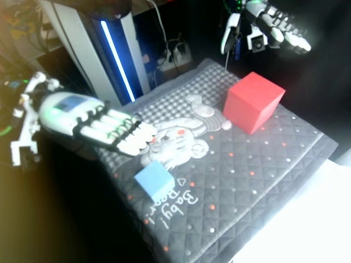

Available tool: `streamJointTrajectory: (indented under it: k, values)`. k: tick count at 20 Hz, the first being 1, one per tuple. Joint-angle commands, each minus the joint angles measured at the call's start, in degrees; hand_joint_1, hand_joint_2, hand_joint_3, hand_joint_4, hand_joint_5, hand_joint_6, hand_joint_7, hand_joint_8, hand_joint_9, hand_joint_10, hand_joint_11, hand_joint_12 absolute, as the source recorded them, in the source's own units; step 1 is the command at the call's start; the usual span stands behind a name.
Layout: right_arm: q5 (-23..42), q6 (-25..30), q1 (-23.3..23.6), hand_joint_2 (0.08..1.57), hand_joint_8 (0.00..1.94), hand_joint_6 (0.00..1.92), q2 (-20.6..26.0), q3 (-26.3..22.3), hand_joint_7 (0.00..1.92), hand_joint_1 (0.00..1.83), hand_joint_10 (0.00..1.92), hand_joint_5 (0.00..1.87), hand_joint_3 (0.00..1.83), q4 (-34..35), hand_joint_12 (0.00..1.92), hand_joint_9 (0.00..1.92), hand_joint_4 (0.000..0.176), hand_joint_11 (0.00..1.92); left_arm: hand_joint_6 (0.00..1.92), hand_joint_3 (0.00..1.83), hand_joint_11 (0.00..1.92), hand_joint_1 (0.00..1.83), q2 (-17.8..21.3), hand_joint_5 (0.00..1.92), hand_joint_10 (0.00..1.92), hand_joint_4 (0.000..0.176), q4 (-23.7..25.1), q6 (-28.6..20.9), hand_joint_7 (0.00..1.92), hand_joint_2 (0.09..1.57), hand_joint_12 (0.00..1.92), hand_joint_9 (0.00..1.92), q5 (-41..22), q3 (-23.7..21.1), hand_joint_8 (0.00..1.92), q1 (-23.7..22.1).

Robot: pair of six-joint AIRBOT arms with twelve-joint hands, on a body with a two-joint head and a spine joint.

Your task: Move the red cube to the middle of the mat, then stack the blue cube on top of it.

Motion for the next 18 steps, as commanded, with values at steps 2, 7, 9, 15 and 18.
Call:
streamJointTrajectory:
  k: [2,7,9,15,18]
  values:
    - [6.65,-0.29,0.63,1.19,0.0,0.0,-0.01,0.16,0.0,0.54,0.0,0.0,0.01,0.04,0.0,0.0,0.009,0.0,0.0,0.0,0.0,0.68,-1.69,0.0,0.0,0.092,-1.25,0.2,0.0,0.89,0.0,0.0,0.39,1.96,0.0,-1.78]
    - [6.64,-0.08,0.22,1.23,0.0,0.0,-0.39,0.3,0.0,0.4,0.0,0.0,0.02,0.57,0.0,0.0,0.039,0.0,0.0,0.0,0.0,0.81,-5.55,0.0,0.0,0.097,-2.32,0.18,0.0,0.83,0.0,0.0,9.75,5.87,0.0,-4.42]
    - [6.65,0.3,-0.12,1.23,0.0,0.0,-0.39,0.33,0.0,0.4,0.0,0.0,0.01,0.75,0.0,0.0,0.023,0.0,0.0,0.0,0.0,0.91,-7.45,0.0,0.0,0.08,-2.06,0.19,0.0,0.82,0.0,0.0,14.34,7.92,0.0,-6.3]
    - [6.65,1.04,-0.68,1.24,0.0,0.0,-0.44,0.33,0.0,0.44,0.0,0.0,0.01,0.8,0.0,0.0,0.024,0.0,1.05,0.01,0.0,1.2,-8.53,0.36,1.68,0.09,-0.98,-0.06,0.15,1.05,1.88,0.0,16.03,8.64,1.35,-7.17]
    - [6.67,1.09,-0.83,1.24,0.0,0.0,-0.64,0.45,0.0,0.47,0.0,0.0,0.01,0.81,0.0,0.0,0.027,0.0,1.37,0.01,0.04,1.24,-8.08,0.27,1.6,0.091,-0.55,-0.11,0.06,1.09,1.92,0.0,15.37,8.54,1.38,-7.19]
